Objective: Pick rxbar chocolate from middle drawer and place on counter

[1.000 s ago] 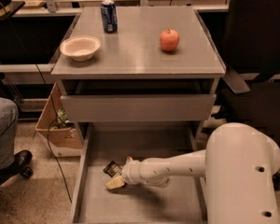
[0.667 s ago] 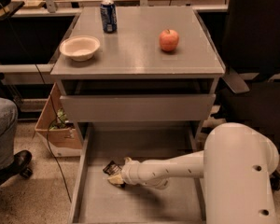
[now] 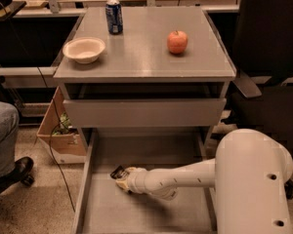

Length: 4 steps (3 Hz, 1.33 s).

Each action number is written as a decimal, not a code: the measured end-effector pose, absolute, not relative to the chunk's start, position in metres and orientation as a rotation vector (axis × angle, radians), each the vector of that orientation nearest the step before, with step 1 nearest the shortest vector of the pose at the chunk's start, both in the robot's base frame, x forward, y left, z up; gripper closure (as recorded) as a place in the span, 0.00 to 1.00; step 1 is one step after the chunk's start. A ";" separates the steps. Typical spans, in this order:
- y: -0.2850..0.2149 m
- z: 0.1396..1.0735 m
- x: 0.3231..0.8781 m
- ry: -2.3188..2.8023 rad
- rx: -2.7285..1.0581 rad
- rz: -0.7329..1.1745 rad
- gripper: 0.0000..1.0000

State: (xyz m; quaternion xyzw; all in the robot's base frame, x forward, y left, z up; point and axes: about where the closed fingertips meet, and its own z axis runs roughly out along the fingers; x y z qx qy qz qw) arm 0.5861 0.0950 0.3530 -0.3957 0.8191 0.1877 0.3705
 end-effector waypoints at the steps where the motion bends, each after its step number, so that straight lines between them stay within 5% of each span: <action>1: 0.090 0.359 0.586 2.092 -1.008 0.477 1.00; 4: 0.028 0.434 0.588 2.040 -1.000 0.622 1.00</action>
Offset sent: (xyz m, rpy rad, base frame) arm -0.0025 -0.0263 0.0433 0.0394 0.0070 0.0346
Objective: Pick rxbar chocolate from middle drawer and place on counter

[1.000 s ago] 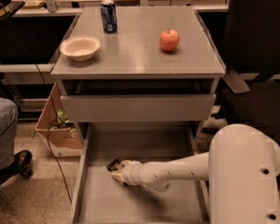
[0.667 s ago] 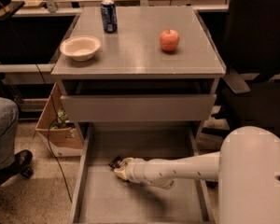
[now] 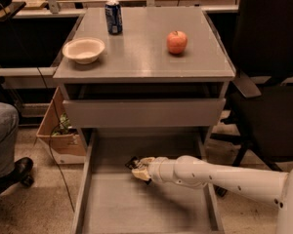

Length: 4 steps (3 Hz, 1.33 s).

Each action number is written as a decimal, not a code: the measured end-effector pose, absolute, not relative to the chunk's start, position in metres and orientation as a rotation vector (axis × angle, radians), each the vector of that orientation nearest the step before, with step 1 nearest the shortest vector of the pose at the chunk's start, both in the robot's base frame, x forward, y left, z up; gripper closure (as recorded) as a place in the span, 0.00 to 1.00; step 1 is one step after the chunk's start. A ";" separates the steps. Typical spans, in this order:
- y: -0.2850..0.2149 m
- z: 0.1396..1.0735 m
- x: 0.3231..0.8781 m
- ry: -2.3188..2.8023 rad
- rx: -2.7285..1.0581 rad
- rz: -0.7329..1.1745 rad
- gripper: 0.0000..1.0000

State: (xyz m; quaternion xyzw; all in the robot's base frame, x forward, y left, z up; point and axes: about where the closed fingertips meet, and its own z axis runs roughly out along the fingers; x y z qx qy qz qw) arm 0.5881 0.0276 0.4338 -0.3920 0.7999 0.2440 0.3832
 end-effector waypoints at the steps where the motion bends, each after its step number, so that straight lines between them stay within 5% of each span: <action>1: -0.005 0.455 0.568 2.054 -0.982 0.734 1.00; 4: -0.072 0.575 0.516 2.094 -1.187 0.816 1.00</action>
Offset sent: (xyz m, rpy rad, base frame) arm -0.0972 -0.0731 0.0763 0.0934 0.2765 0.2128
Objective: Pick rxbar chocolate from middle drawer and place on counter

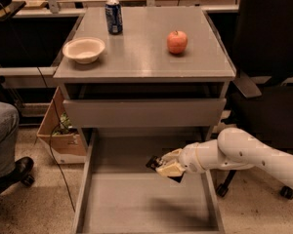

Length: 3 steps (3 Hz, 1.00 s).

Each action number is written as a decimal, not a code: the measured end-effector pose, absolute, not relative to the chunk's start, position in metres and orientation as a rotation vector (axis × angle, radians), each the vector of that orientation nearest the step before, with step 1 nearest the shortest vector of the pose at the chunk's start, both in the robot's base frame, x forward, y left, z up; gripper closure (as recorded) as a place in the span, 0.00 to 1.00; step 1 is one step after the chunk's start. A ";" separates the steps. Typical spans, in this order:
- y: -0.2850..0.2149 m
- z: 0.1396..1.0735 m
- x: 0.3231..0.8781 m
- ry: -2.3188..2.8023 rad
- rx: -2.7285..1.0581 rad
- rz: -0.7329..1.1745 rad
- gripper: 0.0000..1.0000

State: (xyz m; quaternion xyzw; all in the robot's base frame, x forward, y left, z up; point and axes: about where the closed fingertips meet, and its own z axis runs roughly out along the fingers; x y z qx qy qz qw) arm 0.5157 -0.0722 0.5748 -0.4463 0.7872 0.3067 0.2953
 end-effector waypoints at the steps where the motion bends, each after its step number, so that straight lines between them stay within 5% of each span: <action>1: -0.072 0.575 0.516 2.094 -1.187 0.816 1.00; 3: -0.087 0.646 0.539 2.092 -1.244 0.663 1.00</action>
Offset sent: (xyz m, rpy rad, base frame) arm 0.0230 -0.0184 0.0634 -0.0949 -0.0648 -0.0222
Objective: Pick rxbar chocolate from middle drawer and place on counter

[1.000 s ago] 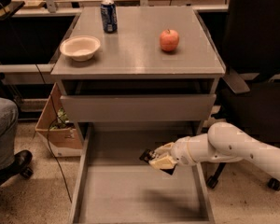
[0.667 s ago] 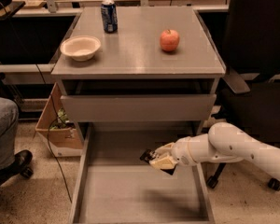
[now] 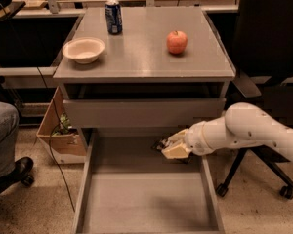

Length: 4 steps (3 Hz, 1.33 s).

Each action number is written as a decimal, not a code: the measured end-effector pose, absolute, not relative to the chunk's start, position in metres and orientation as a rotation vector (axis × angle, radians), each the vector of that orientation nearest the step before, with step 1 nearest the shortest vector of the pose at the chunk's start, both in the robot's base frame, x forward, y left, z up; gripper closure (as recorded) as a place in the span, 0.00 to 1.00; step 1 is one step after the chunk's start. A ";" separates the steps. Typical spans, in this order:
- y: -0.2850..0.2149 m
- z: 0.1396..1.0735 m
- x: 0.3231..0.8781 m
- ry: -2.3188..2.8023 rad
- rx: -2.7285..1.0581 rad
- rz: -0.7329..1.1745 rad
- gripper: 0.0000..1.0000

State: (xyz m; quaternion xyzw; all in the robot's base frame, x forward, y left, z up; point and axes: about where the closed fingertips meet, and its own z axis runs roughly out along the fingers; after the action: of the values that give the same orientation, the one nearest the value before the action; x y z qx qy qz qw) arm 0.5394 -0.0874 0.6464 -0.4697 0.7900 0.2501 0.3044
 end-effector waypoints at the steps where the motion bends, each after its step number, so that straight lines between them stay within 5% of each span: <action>1: -0.105 0.720 0.562 2.091 -1.286 0.505 1.00; 4: -0.129 0.852 0.613 2.045 -1.321 0.280 1.00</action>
Offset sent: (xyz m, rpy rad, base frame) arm 0.0523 -0.0405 0.1706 -0.2212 -0.1732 -0.0379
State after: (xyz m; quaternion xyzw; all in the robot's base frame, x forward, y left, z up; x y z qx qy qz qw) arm 0.6129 -0.1291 0.8524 -0.5071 0.7852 0.1074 0.3388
